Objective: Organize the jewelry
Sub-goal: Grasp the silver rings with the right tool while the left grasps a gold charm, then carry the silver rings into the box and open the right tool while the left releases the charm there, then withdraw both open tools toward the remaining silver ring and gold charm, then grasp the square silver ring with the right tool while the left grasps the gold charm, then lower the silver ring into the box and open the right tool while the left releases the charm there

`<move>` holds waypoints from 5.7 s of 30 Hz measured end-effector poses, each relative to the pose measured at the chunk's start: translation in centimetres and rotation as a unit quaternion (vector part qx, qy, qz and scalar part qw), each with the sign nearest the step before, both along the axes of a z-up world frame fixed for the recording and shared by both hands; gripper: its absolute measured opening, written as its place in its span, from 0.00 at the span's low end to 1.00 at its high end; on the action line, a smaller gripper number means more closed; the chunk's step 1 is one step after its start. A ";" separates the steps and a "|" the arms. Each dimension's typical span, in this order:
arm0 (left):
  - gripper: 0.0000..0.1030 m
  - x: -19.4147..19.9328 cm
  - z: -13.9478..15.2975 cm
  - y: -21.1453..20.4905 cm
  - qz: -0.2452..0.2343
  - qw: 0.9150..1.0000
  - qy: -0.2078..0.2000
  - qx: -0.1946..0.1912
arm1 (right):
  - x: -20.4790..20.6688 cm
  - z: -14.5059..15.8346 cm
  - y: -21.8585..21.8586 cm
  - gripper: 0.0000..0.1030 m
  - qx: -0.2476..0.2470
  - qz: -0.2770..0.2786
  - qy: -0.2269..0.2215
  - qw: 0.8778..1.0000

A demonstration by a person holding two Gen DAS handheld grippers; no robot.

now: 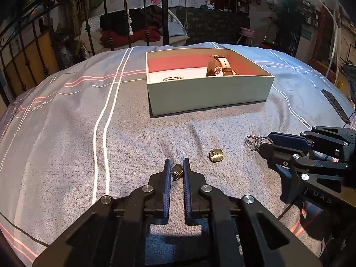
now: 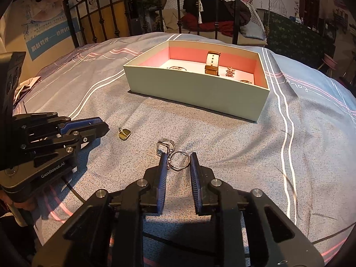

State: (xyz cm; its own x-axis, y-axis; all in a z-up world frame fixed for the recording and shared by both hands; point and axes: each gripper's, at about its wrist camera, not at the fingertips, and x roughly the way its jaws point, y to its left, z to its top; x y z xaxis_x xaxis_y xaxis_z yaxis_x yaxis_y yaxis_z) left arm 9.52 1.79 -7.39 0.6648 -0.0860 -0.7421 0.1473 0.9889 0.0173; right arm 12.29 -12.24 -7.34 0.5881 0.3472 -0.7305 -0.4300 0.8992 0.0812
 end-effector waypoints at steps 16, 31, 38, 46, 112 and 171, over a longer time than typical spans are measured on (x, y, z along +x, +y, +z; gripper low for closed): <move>0.10 1.0 2.5 0.0 -0.006 0.999 -0.003 -0.042 | -0.9 1.8 -1.0 0.21 0.028 -0.008 -0.019 0.999; 0.10 9.8 9.0 -2.1 -0.015 0.996 -0.045 -0.070 | 6.6 7.1 -1.6 0.21 0.048 -0.031 -0.069 0.996; 0.10 14.2 7.7 -2.9 0.010 0.998 -0.001 -0.069 | 12.1 7.4 -1.2 0.21 0.017 -0.055 -0.060 0.997; 0.10 15.8 5.3 -2.9 0.018 0.997 0.035 -0.067 | 15.2 5.0 -1.0 0.21 0.004 -0.062 -0.025 0.998; 0.09 2.1 0.1 -1.2 -0.005 0.996 0.042 -0.074 | 0.6 0.5 0.7 0.59 -0.011 -0.023 0.011 1.000; 0.09 12.9 8.0 -2.9 0.012 0.998 -0.021 -0.056 | 10.5 7.8 -1.6 0.19 0.009 -0.055 -0.074 0.996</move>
State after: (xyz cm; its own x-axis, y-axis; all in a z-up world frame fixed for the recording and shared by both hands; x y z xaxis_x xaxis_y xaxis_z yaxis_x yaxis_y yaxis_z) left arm 22.39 -1.08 0.57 0.6974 -0.1503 -0.7007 0.1241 0.9883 -0.0885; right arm 22.79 -13.87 0.44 0.7246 0.2868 -0.6267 -0.3372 0.9406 0.0406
